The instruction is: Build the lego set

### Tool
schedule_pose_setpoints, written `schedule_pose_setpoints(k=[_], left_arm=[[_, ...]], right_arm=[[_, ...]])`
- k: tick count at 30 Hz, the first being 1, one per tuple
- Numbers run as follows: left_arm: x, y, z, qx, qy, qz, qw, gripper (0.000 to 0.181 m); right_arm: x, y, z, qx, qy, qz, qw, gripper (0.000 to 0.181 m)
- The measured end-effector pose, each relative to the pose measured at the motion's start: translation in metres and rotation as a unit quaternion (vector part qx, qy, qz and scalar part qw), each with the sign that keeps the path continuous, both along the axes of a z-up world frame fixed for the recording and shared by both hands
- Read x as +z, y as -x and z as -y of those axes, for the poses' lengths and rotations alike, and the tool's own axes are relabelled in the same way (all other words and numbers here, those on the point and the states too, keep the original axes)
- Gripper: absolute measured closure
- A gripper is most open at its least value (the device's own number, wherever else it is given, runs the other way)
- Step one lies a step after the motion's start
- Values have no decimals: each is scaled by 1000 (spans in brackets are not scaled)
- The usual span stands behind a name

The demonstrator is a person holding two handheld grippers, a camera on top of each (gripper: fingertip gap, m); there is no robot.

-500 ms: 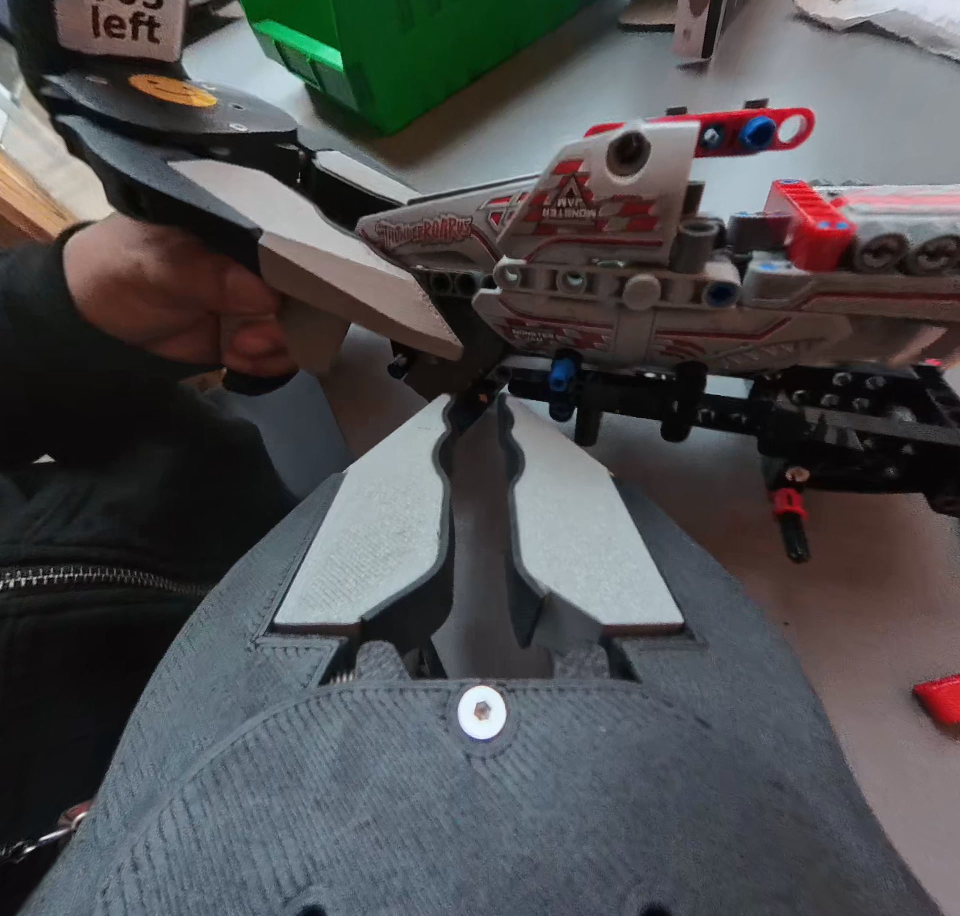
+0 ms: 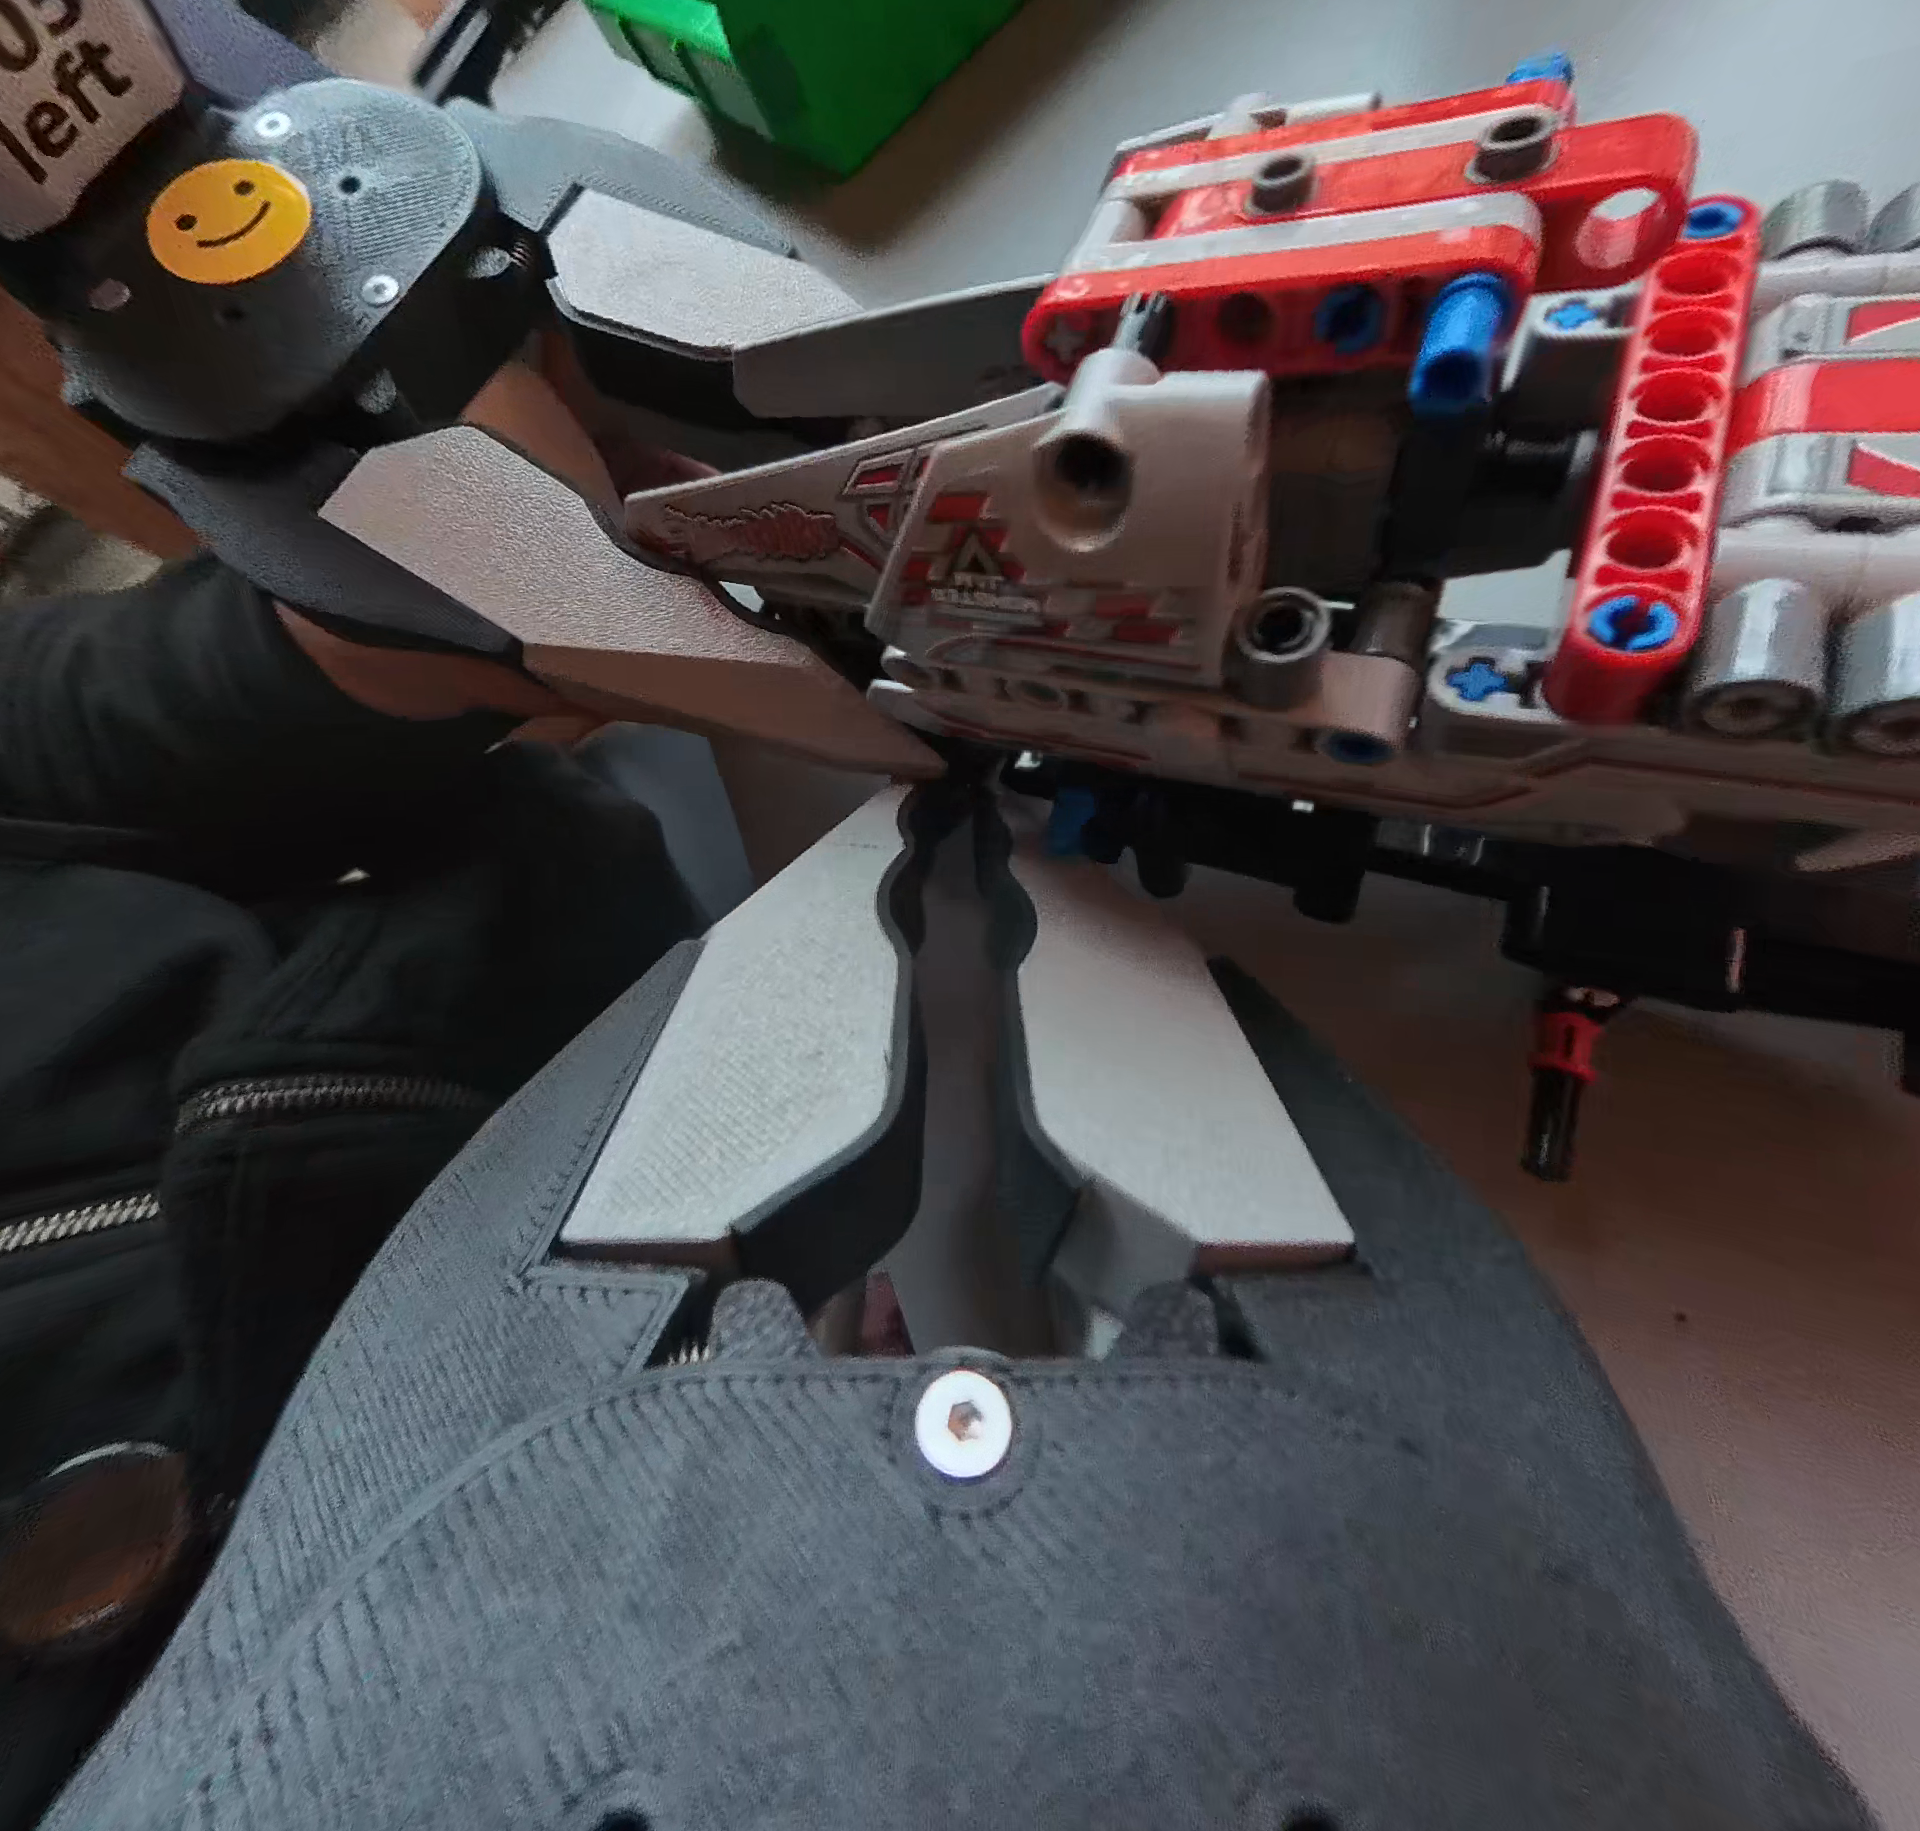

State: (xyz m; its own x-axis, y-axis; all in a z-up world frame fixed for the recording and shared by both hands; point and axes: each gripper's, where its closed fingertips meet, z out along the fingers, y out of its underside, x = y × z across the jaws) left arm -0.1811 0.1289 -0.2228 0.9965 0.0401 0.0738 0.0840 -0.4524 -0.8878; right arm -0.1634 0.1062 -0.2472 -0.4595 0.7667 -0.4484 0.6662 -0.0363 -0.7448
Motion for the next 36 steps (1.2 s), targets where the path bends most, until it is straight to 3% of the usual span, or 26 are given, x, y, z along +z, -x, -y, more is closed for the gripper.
schedule_pose_setpoints(k=[6, 8, 12, 15, 19, 24, 36], left_arm=[[-3, -5, -2, 1, 3, -10, 1000, 137], [-5, 17, 3, 60, 15, -27, 998, 138], [4, 8, 5, 23, -28, 72, 997, 138], [2, 6, -2, 36, -15, 27, 999, 138], [5, 12, -3, 59, -31, 67, 996, 138], [7, 9, -3, 65, -45, 78, 994, 138], [8, 13, 1, 81, -54, 101, 990, 137]], right_arm=[[-2, -10, -5, 27, 2, 15, 1000, 179], [-11, -21, -7, 44, -28, 29, 998, 181], [-12, -16, -23, -1, -49, 14, 999, 181], [-4, -13, -12, -2, -34, -8, 999, 179], [-6, -7, -9, -32, -69, -26, 997, 173], [6, 7, -3, -54, 12, -20, 998, 164], [-2, 20, 9, -69, -8, 0, 998, 173]])
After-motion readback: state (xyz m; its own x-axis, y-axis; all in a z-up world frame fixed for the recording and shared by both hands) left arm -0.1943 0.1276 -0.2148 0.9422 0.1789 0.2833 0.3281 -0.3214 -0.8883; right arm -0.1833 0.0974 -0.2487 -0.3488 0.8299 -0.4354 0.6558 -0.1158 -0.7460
